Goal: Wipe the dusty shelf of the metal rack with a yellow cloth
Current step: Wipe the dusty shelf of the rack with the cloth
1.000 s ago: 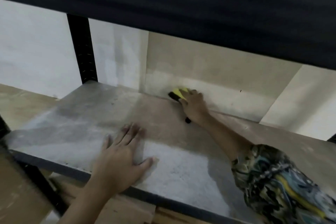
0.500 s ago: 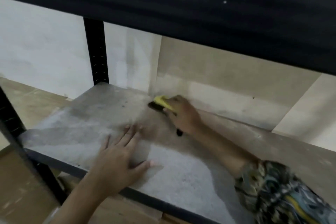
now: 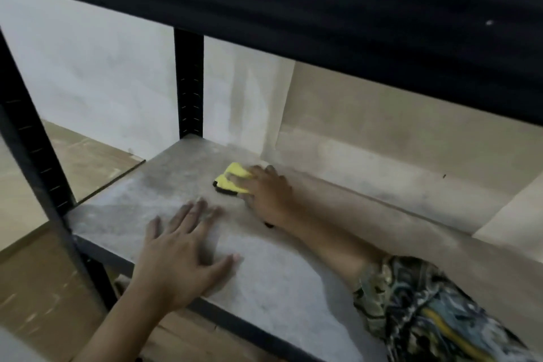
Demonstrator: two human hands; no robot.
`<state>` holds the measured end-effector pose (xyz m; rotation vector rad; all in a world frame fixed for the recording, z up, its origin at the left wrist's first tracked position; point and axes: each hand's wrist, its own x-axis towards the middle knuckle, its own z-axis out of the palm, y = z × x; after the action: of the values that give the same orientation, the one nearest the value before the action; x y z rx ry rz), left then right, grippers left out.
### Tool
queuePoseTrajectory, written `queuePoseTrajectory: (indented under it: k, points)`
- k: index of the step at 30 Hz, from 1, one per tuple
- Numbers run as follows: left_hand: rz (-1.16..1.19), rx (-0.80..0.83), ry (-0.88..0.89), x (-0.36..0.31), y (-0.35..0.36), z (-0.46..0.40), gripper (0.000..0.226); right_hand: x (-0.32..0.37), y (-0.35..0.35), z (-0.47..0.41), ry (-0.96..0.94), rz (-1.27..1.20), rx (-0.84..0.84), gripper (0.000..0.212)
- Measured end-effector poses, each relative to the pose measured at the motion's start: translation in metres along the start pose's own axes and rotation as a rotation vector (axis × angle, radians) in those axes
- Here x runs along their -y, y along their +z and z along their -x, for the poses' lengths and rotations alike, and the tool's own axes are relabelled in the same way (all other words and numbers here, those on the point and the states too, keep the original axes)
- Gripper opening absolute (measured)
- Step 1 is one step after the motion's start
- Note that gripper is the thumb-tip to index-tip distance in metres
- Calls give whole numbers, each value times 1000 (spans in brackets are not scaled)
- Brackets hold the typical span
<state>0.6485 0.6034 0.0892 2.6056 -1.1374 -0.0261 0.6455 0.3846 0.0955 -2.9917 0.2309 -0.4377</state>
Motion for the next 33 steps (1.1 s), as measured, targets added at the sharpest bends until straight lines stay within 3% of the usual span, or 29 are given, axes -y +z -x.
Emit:
queuePoseTrajectory:
  k: [2,5,7,9,11,13,19,25,30,33]
  points:
    - [12,-1,-3,1,0,0,105,-6,9,-19,35,88,-2,46]
    - [33,-8,-5,1,1,0,101,-39,-3,-53,377,72,25,40]
    - [30,-9,-10,1,1,0,99,-39,-14,-63,449,58,2,37]
    - [17,-3,-11,1,1,0,94,-11,-15,-59,308,8,-46,38]
    - [5,-5,-12,2,2,-1,96,22,-6,-43,78,-41,-16,41]
    - [-3,-9,-16,2,2,-1,101,33,8,-29,-15,-26,25,44]
    - [27,-5,2,1,1,0,103,-36,-18,-54,516,40,43,38]
    - [24,-33,21,4,4,-1,89,38,-41,52,50,-127,-27,44]
    - [12,-37,19,6,7,-3,88,39,-50,126,22,-88,114,50]
    - [-1,-19,23,7,7,-3,86,-7,-41,101,211,-13,95,47]
